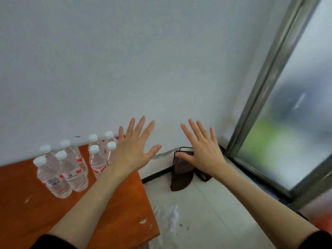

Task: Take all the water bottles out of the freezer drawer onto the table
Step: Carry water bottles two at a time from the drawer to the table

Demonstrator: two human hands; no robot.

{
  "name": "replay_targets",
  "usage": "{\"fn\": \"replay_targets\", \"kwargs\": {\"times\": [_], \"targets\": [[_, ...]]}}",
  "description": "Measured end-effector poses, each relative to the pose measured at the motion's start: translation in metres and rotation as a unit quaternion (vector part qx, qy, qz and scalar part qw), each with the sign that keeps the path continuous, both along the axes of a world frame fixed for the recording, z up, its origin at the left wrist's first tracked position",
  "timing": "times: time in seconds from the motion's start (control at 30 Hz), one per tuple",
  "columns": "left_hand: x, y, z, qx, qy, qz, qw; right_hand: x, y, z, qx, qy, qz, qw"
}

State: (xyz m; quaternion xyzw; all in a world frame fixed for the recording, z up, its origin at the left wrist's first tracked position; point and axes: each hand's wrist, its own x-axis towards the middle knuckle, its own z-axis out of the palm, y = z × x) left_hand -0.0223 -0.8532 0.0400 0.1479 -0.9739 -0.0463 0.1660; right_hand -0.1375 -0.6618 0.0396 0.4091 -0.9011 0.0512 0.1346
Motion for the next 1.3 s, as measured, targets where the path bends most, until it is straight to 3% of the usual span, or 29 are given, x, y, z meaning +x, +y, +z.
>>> {"fn": "replay_targets", "kwargs": {"times": [0.3, 0.47, 0.8, 1.0, 1.3], "targets": [[-0.018, 0.134, 0.022, -0.013, 0.039, -0.208, 0.977, 0.066, 0.17, 0.026, -0.015, 0.035, -0.231, 0.972], [0.021, 0.227, 0.005, 0.011, 0.022, -0.346, 0.938, 0.159, 0.264, 0.011, -0.027, 0.016, -0.362, 0.932], [0.094, 0.42, -0.005, -0.001, -0.006, -0.516, 0.856, 0.321, 0.434, -0.001, -0.045, -0.001, -0.544, 0.838], [0.127, 0.567, -0.01, 0.013, -0.012, -0.588, 0.809, 0.392, 0.554, -0.004, -0.042, -0.004, -0.629, 0.776], [0.174, 0.739, -0.021, 0.024, -0.051, -0.637, 0.769, 0.459, 0.706, -0.008, -0.026, -0.02, -0.68, 0.733]]}}
